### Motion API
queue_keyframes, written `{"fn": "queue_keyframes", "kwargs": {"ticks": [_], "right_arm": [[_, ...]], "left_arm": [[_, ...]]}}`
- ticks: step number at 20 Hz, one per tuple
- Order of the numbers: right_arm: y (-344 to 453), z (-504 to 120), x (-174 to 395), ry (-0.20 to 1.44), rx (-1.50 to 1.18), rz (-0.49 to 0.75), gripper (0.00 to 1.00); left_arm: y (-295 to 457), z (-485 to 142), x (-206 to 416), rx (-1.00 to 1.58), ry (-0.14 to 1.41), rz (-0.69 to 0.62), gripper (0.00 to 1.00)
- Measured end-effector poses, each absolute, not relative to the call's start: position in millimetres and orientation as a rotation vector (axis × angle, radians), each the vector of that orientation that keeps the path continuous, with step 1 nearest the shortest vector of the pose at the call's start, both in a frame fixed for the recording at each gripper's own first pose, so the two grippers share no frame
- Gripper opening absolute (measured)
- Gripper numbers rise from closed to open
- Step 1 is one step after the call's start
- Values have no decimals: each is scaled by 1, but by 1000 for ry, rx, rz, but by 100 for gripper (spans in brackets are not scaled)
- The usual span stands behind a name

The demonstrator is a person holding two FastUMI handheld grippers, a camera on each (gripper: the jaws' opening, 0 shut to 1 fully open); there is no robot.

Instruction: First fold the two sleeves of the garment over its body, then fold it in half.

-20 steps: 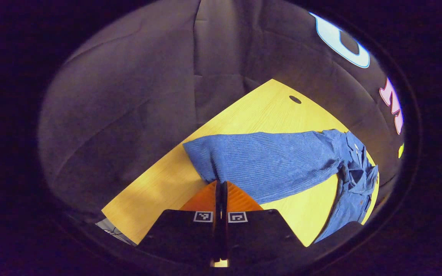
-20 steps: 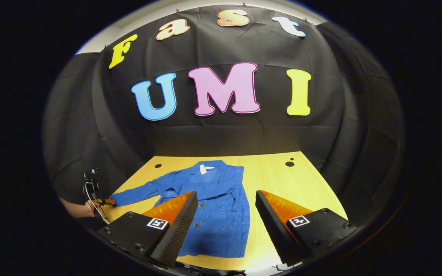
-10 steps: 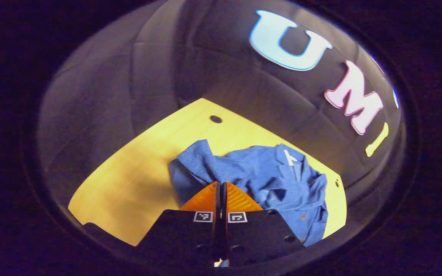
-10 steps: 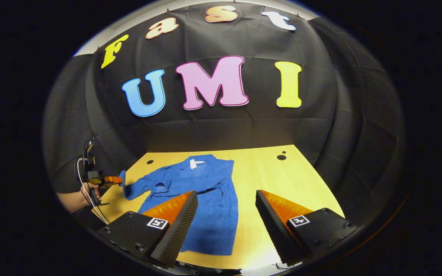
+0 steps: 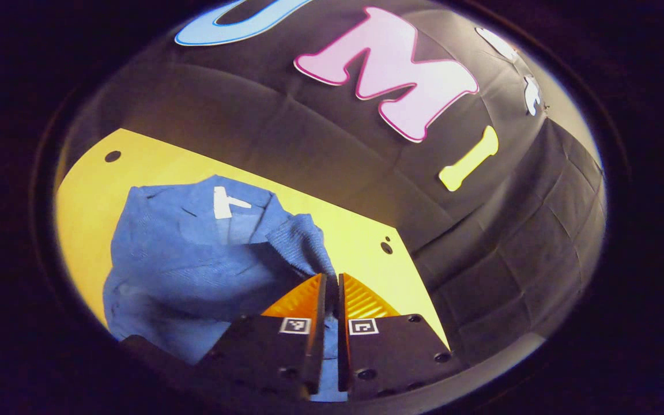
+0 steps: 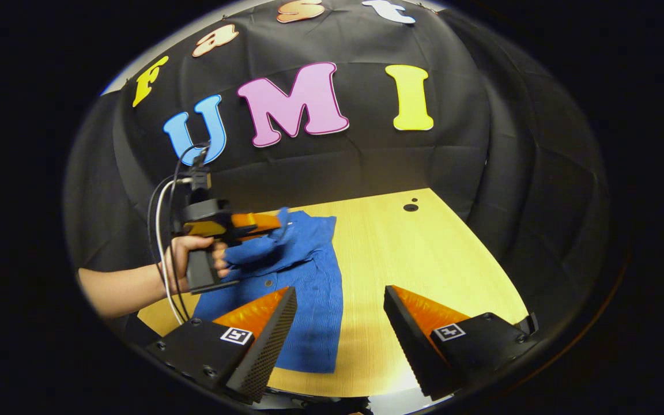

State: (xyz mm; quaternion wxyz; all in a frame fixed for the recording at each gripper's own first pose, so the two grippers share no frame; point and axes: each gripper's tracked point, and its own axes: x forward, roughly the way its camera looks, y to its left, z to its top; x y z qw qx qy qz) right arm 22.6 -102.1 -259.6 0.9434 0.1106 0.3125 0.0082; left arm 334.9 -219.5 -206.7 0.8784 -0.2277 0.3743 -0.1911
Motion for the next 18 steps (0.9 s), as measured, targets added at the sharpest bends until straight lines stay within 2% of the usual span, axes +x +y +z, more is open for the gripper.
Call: {"fn": "queue_keyframes", "kwargs": {"ticks": [1,2,3,6,10,13,18], "right_arm": [[-102,-266,21,651,237,20,97],[-101,-272,20,663,251,23,98],[-101,-276,19,678,262,24,97],[-97,-290,20,700,265,18,97],[-81,-323,9,786,318,11,97],[-64,-361,-8,900,336,15,98],[-40,-419,-36,1115,336,12,98]], "left_arm": [[-226,-210,336,-457,788,-385,31],[-207,-188,311,-434,785,-361,58],[-231,-219,333,-415,773,-344,85],[-197,-205,301,-353,707,-311,84],[-114,-200,217,-197,701,-227,84],[-47,-219,136,-73,783,-141,84],[16,-288,22,-66,1036,17,84]]}}
